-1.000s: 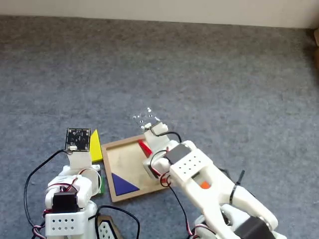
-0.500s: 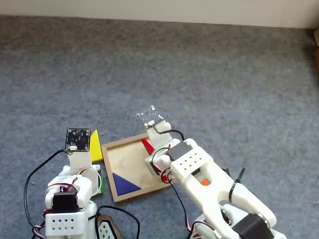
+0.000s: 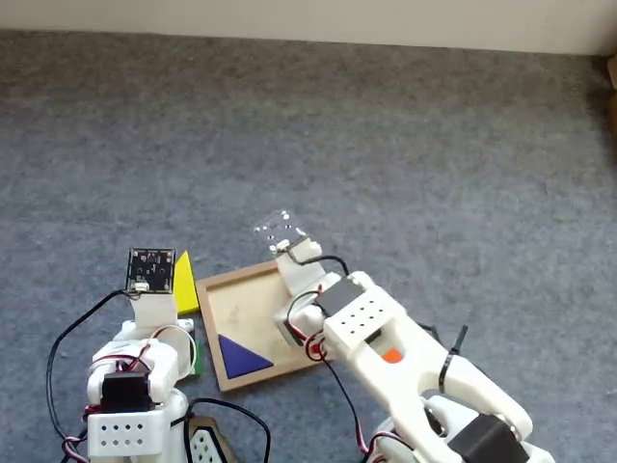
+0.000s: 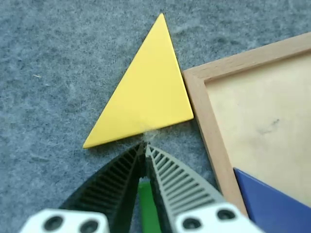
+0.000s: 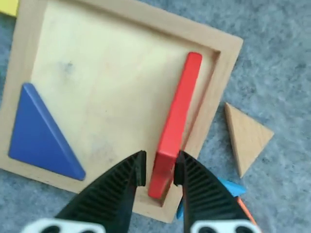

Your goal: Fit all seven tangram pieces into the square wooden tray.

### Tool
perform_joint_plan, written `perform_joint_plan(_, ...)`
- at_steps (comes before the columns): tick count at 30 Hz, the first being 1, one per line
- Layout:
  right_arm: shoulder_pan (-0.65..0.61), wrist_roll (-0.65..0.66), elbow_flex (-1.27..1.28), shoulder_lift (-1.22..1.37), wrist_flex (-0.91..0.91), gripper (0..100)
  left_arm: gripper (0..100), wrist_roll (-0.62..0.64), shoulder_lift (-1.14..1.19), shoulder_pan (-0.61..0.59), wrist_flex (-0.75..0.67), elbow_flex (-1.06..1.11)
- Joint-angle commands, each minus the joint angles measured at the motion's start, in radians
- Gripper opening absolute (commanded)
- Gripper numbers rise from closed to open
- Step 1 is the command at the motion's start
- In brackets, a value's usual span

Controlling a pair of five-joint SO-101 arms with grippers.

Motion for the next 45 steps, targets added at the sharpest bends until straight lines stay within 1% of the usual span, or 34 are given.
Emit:
perform_joint_plan(1,-0.039,-0.028,-0.134,-0.016,0.114,10.2,1,-0.009,-0.007,-0.012,0.006,0.021)
perform_joint_plan(4,-0.070,-0.094,-0.199,-0.016,0.150,10.2,1,-0.009,-0.007,-0.012,0.006,0.021)
perform_joint_plan(10,-0.122,-0.094,-0.226,-0.015,0.150,10.3,1,-0.009,-0.007,-0.012,0.006,0.021)
perform_joint_plan(17,-0.122,-0.092,-0.226,-0.007,0.142,9.8,1,-0.009,-0.007,-0.012,0.006,0.021)
perform_joint_plan(20,-0.122,-0.092,-0.206,-0.004,0.062,9.4,1,-0.009,-0.007,-0.012,0.006,0.021)
perform_joint_plan(25,-0.122,-0.092,-0.079,-0.004,-0.139,0.5,1,-0.009,-0.007,-0.012,0.006,0.021)
perform_joint_plan(28,-0.122,-0.092,-0.021,-0.004,-0.200,0.5,1,-0.009,-0.007,-0.012,0.006,0.021)
perform_joint_plan(33,-0.107,-0.092,0.036,-0.004,-0.213,0.5,1,-0.009,-0.007,-0.012,0.006,0.021)
perform_joint_plan(38,-0.027,-0.089,0.079,-0.002,-0.213,0.5,1,-0.009,-0.007,-0.012,0.006,0.021)
perform_joint_plan(41,-0.007,-0.028,0.105,-0.002,-0.213,0.5,1,-0.009,-0.007,-0.012,0.006,0.021)
perform_joint_plan(45,-0.002,-0.008,0.124,-0.002,-0.213,0.5,1,-0.009,-0.007,-0.012,0.006,0.021)
